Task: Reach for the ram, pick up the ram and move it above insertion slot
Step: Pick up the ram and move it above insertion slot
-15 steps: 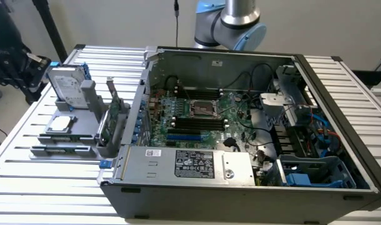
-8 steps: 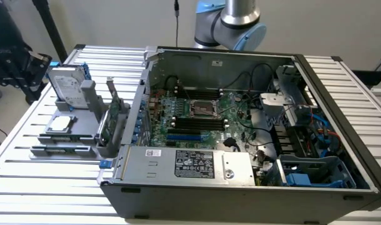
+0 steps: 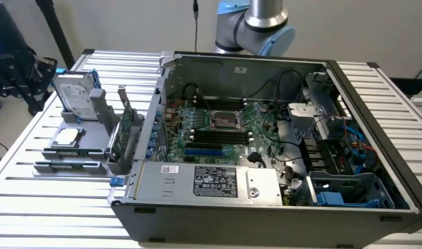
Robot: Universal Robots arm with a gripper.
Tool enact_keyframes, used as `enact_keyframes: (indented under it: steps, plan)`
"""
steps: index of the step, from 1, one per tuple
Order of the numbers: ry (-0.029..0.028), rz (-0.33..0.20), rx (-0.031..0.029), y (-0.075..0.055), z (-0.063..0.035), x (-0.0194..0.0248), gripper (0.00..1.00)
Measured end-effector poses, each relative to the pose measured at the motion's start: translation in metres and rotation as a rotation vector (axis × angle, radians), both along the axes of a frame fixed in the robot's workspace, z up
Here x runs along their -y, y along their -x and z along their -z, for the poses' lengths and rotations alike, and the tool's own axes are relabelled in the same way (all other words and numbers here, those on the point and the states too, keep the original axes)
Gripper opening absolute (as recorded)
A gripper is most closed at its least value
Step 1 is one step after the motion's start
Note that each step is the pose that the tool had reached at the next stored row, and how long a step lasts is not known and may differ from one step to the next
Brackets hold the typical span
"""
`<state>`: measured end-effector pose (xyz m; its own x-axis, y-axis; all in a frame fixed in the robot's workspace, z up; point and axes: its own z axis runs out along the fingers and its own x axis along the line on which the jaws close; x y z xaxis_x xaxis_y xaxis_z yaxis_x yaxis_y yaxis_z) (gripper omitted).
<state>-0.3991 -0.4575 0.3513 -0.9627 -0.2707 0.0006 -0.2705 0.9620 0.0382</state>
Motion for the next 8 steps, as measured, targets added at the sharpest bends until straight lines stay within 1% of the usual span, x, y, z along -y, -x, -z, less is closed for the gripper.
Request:
enact_keyframes:
  steps: [8]
  plan:
    - [0.0,-0.146,0.0,0.0,0.0004,0.0,0.11]
